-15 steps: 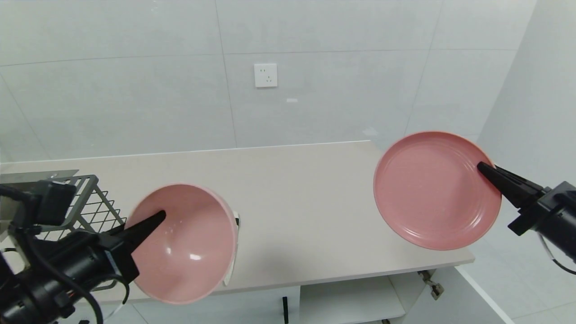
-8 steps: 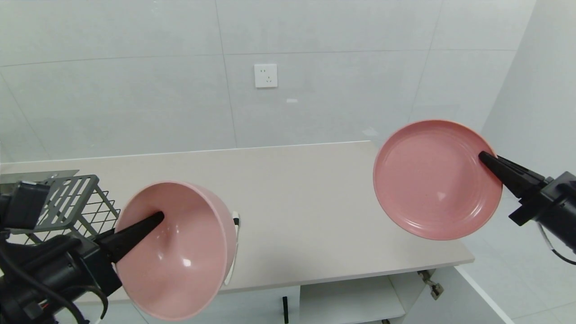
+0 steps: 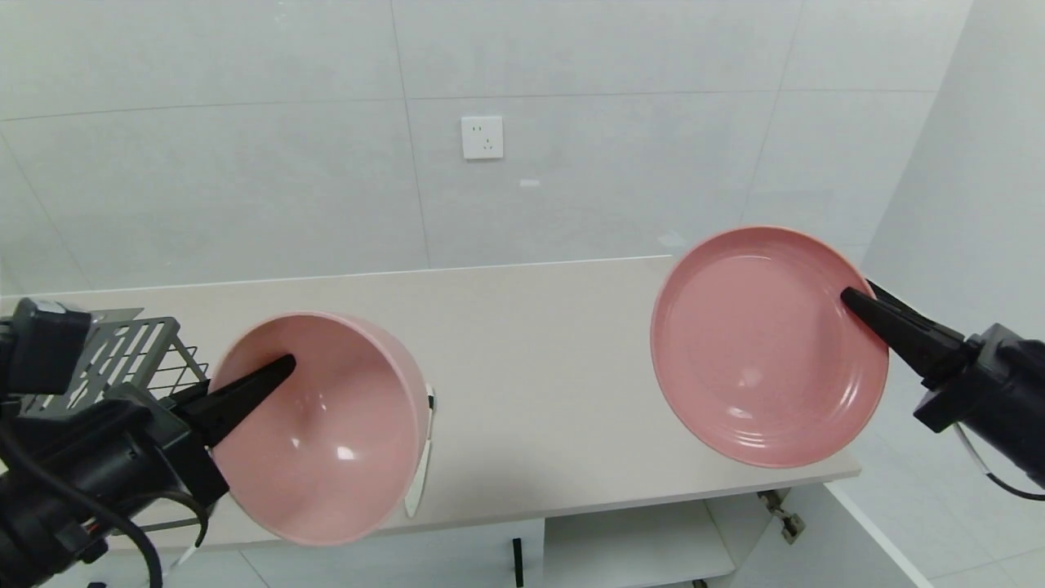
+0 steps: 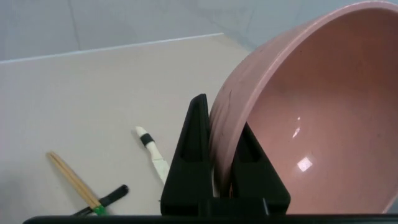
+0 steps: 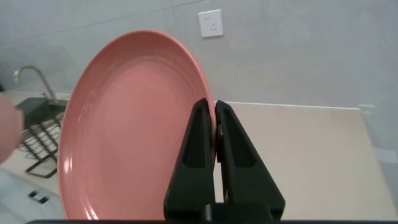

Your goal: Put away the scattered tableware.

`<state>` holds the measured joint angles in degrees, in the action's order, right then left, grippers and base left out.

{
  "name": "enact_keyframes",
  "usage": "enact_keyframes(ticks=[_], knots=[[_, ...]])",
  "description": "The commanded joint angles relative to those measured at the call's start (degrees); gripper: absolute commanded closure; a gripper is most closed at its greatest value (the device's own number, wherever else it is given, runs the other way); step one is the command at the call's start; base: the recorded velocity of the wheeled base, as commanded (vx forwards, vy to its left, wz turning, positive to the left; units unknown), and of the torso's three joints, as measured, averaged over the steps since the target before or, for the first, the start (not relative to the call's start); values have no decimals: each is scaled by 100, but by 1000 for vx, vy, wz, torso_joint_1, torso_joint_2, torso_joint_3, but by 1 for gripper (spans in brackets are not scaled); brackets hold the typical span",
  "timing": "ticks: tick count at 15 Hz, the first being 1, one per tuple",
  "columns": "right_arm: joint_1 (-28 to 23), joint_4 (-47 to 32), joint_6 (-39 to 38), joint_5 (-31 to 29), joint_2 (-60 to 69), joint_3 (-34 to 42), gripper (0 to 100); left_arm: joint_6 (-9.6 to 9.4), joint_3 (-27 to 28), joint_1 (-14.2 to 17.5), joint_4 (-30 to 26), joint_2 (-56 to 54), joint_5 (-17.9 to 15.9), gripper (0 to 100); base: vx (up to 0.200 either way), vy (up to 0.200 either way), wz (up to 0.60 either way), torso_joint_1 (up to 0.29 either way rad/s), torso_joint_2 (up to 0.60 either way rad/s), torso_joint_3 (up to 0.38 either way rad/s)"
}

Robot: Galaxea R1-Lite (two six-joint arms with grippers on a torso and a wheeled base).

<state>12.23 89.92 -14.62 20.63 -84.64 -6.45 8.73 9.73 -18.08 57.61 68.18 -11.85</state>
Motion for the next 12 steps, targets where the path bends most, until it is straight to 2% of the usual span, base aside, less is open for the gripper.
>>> enact_keyframes(ticks=[1, 3, 4, 6, 7, 12], knots=[[140, 8, 11, 3, 123, 65, 100, -55, -235, 76, 92, 99, 7, 100, 0, 0, 0, 0, 0, 0], [227, 8, 29, -6, 176, 188, 100, -108, -454, 68, 145, 28, -19, 100, 0, 0, 0, 0, 0, 0], [184, 8, 73, -32, 176, 214, 100, -275, -525, 76, 286, -51, -19, 100, 0, 0, 0, 0, 0, 0], [184, 8, 64, -32, 167, 188, 100, -460, -542, 112, 330, -121, -10, 100, 0, 0, 0, 0, 0, 0], [245, 8, 73, -24, 167, 214, 100, -460, -542, 120, 338, -121, -10, 100, 0, 0, 0, 0, 0, 0], [342, 8, 328, -24, 141, 135, 100, -442, -551, 120, 461, -59, 7, 100, -200, 0, 0, 7, 4, 0]])
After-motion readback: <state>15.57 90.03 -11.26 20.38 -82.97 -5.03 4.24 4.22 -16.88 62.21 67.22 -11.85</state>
